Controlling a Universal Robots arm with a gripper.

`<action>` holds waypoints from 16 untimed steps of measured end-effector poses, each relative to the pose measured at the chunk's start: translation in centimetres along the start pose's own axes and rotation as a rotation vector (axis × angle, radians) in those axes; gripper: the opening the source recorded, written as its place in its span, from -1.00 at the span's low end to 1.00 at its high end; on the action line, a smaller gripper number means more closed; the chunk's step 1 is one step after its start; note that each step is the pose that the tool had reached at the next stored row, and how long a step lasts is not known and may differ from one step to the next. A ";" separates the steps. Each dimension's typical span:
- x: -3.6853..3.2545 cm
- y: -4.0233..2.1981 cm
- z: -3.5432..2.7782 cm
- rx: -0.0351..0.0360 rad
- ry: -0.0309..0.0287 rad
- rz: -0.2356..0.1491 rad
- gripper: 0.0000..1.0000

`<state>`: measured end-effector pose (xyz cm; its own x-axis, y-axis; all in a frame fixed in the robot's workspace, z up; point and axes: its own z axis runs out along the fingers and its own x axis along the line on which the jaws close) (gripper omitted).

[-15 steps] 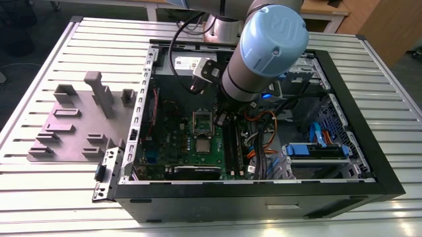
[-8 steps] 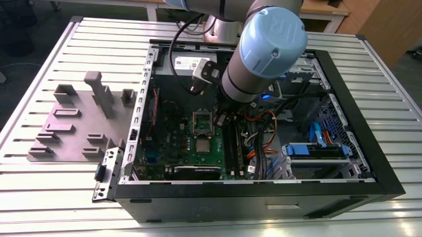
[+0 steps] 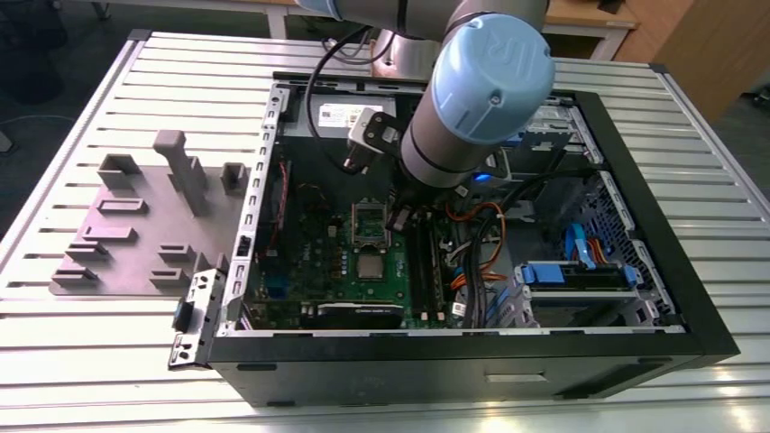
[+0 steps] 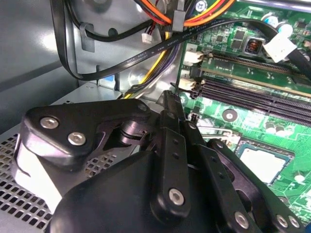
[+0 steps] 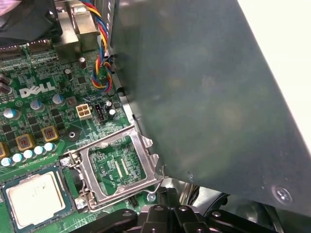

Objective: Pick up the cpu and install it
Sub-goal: 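Close the cpu cover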

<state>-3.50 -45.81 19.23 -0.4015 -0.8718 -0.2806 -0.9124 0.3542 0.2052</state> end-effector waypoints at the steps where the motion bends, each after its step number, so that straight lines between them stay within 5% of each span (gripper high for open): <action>1: 0.00 0.01 -0.02 0.0014 0.0032 0.000 -0.79; 7: -0.04 0.11 -0.27 0.0082 0.0187 0.002 -0.79; 16: -0.07 0.46 -0.68 0.0139 0.0316 0.003 -0.79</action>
<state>-3.83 -45.82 19.98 -0.4017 -0.8809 -0.2502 -0.9123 0.3613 0.1929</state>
